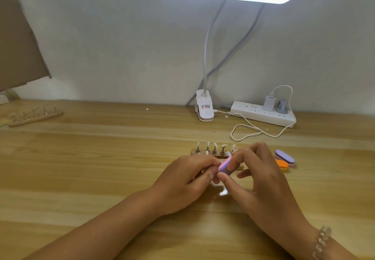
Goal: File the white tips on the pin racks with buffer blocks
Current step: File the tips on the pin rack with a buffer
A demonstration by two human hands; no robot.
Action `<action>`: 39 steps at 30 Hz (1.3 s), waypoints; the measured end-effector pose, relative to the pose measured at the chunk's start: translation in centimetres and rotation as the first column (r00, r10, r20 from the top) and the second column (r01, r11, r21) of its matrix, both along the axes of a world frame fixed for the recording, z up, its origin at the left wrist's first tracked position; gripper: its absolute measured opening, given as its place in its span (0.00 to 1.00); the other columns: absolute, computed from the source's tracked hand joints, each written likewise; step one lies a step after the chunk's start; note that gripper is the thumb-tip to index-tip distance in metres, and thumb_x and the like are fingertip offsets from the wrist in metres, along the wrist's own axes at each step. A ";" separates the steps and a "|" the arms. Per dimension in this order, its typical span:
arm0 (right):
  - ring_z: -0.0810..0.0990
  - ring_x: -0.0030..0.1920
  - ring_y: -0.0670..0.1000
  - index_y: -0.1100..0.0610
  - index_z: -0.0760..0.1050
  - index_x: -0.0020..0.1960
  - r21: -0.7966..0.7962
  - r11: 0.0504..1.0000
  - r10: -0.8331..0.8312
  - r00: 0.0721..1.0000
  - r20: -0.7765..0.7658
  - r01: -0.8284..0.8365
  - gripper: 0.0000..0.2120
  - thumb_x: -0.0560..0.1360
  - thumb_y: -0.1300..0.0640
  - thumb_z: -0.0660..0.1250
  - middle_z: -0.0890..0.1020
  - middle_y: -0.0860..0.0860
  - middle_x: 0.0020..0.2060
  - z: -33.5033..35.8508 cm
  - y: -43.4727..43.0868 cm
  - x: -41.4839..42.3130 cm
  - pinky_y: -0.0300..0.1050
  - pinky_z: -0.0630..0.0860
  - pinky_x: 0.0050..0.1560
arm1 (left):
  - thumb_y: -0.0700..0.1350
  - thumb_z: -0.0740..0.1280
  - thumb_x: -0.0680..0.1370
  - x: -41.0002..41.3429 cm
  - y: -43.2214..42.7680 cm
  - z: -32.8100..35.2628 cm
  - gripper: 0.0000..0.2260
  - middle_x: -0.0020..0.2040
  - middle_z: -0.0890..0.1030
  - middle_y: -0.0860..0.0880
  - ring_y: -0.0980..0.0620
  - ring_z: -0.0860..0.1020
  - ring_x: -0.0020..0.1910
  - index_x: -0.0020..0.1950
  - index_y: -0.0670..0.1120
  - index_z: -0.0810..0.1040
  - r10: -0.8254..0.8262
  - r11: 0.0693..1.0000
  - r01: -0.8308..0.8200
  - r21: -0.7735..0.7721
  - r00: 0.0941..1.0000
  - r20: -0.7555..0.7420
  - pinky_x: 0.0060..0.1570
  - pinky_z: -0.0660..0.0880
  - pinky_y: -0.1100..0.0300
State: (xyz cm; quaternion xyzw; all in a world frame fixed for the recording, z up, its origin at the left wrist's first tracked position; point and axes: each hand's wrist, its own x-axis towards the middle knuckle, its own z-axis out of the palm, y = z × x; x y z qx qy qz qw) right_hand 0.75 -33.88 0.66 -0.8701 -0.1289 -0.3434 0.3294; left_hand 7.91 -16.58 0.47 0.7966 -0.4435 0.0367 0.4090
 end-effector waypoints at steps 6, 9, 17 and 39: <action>0.77 0.52 0.43 0.53 0.76 0.43 0.092 0.995 -0.038 0.999 -0.017 0.039 0.09 0.69 0.57 0.76 0.72 0.43 0.46 -0.3 0.0 0.1 0.41 0.79 0.43 | 0.45 0.60 0.81 0.2 0.0 -0.1 0.08 0.39 0.79 0.59 0.61 0.74 0.36 0.49 0.52 0.79 0.018 1.000 -0.019 0.009 1.000 0.010 0.38 0.69 0.61; 0.76 0.49 0.45 0.50 0.74 0.42 -0.013 1.000 0.010 1.000 -0.028 -0.011 0.08 0.69 0.53 0.74 0.71 0.43 0.46 -0.4 0.3 -0.1 0.42 0.78 0.43 | 0.43 0.62 0.81 0.1 0.0 0.0 0.08 0.38 0.78 0.59 0.59 0.76 0.38 0.49 0.53 0.79 0.012 1.000 -0.012 -0.006 1.000 -0.001 0.40 0.73 0.55; 0.76 0.47 0.46 0.51 0.74 0.43 -0.071 0.997 -0.025 1.000 -0.017 0.024 0.08 0.69 0.52 0.73 0.71 0.44 0.45 -0.3 0.2 -0.1 0.44 0.78 0.42 | 0.43 0.62 0.81 0.2 0.1 -0.2 0.08 0.39 0.79 0.57 0.57 0.77 0.38 0.50 0.52 0.80 0.014 1.000 -0.014 -0.001 1.000 0.018 0.39 0.73 0.54; 0.78 0.49 0.44 0.53 0.76 0.40 0.106 0.994 -0.019 0.996 -0.082 0.028 0.08 0.70 0.52 0.74 0.74 0.45 0.45 0.2 -0.3 -0.1 0.45 0.80 0.45 | 0.45 0.61 0.80 0.0 -0.1 0.2 0.10 0.36 0.77 0.60 0.55 0.75 0.35 0.45 0.60 0.73 -0.002 1.000 0.000 0.031 0.998 0.056 0.37 0.72 0.53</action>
